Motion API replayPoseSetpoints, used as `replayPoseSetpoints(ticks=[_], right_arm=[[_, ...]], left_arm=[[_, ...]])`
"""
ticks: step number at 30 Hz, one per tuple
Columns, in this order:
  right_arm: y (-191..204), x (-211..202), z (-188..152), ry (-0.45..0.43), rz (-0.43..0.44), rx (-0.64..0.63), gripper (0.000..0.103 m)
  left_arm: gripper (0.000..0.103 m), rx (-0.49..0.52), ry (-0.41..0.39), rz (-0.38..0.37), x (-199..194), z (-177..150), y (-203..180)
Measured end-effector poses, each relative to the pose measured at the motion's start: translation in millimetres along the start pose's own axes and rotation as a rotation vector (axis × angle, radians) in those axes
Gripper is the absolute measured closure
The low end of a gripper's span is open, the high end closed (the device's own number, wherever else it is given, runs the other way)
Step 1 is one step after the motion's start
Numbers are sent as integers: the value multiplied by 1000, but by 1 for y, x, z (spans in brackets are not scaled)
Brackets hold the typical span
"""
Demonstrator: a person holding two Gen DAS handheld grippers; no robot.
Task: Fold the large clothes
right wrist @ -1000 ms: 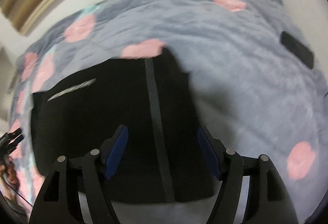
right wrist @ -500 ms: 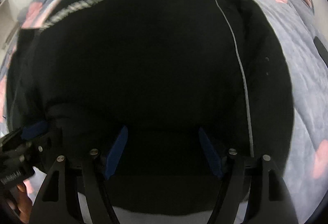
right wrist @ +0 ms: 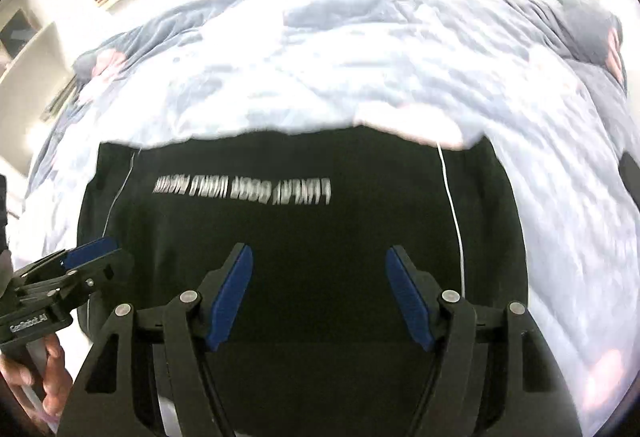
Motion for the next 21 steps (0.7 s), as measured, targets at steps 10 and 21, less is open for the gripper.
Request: replayPoseSetpoints(ticks=[10, 21], right_arm=[[-18, 117, 15, 190, -18, 94, 23], [-55, 46, -6, 136, 118, 195, 23]], left_arm=[[38, -172, 194, 31, 89, 18, 71], [38, -109, 110, 14, 35, -6, 59]])
Point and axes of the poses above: each gripper's, at about its wrist camera, not at the fingertips, and x roughly the way its jaws point, y to its left, z to its top, the point moved 2 cm from there along x, roughly the way its jaws point, and after that the axes turned 11 degrees about x, right-handed, at the moved point
